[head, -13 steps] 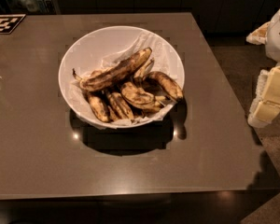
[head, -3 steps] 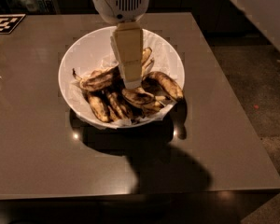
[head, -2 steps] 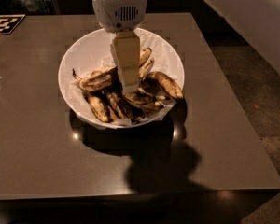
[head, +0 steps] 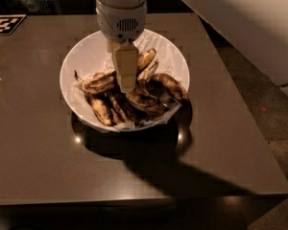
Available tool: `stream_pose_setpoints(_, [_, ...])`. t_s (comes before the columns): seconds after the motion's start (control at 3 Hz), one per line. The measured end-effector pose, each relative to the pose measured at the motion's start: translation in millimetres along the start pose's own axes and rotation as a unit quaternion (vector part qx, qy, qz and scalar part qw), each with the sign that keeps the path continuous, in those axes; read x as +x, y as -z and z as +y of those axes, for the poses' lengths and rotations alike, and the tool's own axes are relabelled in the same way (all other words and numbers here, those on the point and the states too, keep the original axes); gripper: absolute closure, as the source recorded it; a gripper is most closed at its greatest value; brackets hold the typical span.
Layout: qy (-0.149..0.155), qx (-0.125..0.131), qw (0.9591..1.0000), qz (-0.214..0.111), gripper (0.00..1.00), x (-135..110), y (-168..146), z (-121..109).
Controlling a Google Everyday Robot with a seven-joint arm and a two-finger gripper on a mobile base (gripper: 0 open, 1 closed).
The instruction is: Pick banana from white bowl
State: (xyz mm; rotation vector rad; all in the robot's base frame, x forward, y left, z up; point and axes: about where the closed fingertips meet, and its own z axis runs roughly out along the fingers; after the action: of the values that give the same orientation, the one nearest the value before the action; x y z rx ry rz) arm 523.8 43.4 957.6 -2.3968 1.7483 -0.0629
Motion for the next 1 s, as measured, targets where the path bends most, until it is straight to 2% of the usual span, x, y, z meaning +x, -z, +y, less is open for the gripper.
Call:
stream_pose_setpoints(0.33, [0.000,-0.010,0.9999,0.000,0.29,1,-11,-6])
stream_pose_setpoints(0.67, [-0.003,-0.022,0.9997,0.002,0.43,5,-22,-9])
stream_pose_setpoints(1.0, [-0.005,-0.032,0.9994,0.007,0.63,10,-29,-2])
